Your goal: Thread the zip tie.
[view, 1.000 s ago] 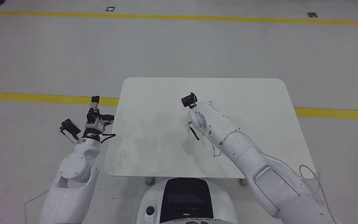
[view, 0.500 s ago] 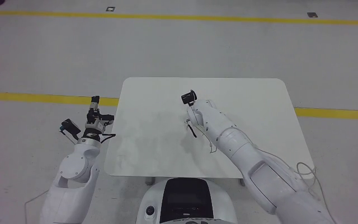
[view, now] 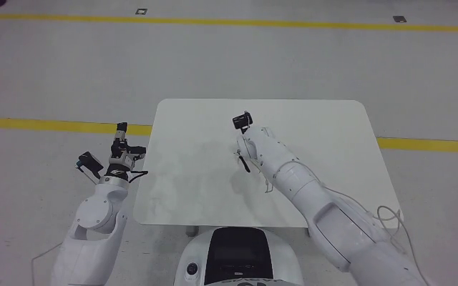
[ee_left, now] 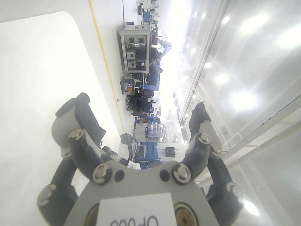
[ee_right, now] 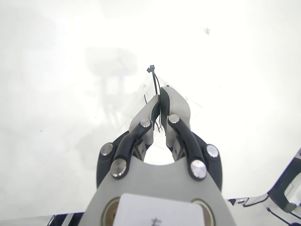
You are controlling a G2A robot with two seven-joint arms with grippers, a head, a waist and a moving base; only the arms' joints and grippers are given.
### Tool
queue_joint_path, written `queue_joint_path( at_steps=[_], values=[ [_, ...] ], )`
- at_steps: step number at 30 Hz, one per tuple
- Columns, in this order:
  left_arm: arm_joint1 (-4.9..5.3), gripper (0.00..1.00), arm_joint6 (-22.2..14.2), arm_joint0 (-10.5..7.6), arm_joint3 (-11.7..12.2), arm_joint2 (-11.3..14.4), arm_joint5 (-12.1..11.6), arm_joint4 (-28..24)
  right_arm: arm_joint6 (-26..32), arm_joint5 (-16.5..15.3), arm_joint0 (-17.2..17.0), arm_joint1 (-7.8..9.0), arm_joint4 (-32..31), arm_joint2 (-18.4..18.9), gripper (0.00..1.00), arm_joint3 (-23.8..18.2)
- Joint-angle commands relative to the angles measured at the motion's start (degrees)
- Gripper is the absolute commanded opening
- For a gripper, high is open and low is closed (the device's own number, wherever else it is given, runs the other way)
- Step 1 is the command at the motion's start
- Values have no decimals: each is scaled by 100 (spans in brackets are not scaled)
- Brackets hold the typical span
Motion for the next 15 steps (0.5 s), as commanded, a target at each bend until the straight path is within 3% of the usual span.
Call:
queue_joint_path(
  at_steps=[1, 15],
  values=[
    [0, 100, 0, 0, 0, 0, 0, 0, -1, -1, 11, -37, -101, 47, 0, 85],
    [0, 100, 0, 0, 0, 0, 0, 0, 83, -1, 58, -339, -618, 305, 0, 530]
  ],
)
